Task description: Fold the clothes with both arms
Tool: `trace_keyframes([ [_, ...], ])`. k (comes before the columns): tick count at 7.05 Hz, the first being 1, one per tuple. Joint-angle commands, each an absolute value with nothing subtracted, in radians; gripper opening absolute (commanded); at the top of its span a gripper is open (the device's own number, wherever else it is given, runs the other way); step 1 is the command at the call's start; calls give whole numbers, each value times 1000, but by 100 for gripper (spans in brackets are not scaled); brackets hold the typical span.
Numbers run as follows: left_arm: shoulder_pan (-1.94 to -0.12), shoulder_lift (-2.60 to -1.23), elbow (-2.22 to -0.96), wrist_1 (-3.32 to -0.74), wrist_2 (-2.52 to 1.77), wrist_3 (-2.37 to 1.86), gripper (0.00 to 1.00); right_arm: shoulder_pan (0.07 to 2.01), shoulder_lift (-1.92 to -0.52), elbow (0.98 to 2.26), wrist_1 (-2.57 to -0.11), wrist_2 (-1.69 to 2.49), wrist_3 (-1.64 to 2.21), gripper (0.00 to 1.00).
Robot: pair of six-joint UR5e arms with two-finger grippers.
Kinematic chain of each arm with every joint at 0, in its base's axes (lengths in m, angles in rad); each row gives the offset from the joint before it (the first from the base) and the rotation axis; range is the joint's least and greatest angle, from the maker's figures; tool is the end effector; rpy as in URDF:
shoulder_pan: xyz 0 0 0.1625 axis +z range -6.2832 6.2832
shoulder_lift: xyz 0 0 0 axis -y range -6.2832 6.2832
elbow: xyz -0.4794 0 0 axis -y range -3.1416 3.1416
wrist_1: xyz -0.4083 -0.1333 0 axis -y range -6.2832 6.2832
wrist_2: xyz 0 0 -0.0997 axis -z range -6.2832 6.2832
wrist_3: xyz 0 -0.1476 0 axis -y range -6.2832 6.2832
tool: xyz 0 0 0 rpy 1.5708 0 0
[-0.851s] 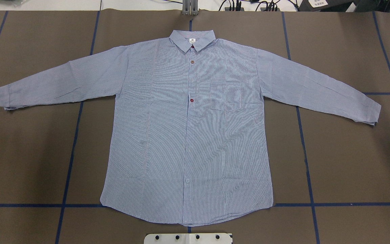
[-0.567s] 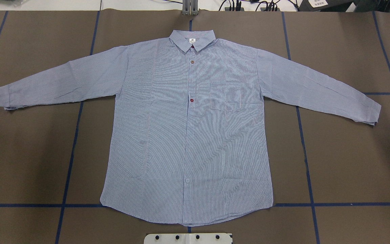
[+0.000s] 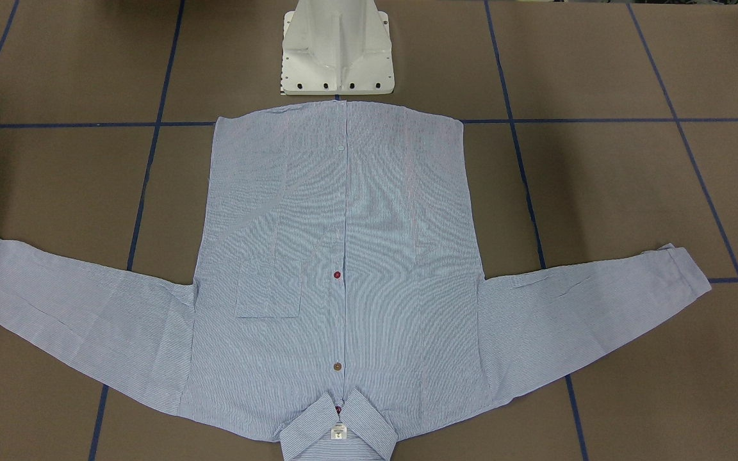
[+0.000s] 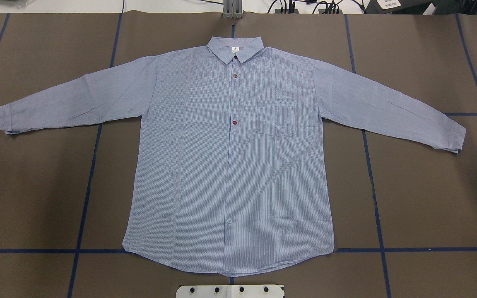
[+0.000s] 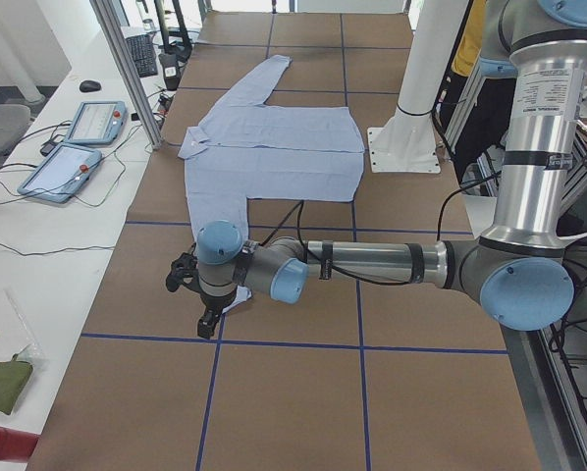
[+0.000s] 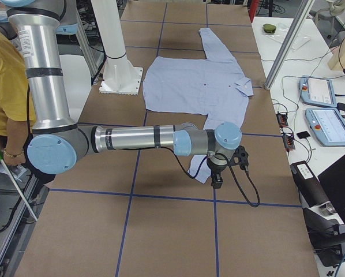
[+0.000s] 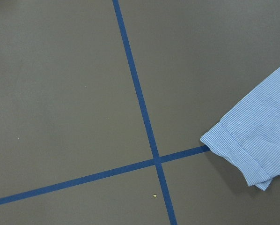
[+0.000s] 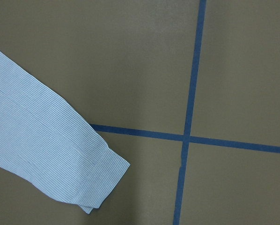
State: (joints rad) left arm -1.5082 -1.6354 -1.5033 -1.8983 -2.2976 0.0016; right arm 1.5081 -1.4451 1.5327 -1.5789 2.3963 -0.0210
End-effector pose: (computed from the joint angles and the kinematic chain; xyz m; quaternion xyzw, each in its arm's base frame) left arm 0.0004 -0.5700 0.7148 0.1403 0.3552 0.0870 0.9201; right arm -0.0112 -0.5746 0.6943 0.0280 -0.4015 -0.0542 0.9138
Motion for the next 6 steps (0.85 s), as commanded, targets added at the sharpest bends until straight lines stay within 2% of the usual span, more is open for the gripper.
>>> trace_keyframes([
  [1,-1508,-1634,-1505,-1901,-2301,2,99,1485,-1453,1532,-1548,2398,-18,100],
  [4,-1505,-1626,-1497,-1980,-2301,6,99,1393,-1497,1531,-1394,2407,205,100],
  [6,-1503,-1624,-1496,-1988,-2301,9,99,1285,-1540,1528,-1149,2401,660,100],
])
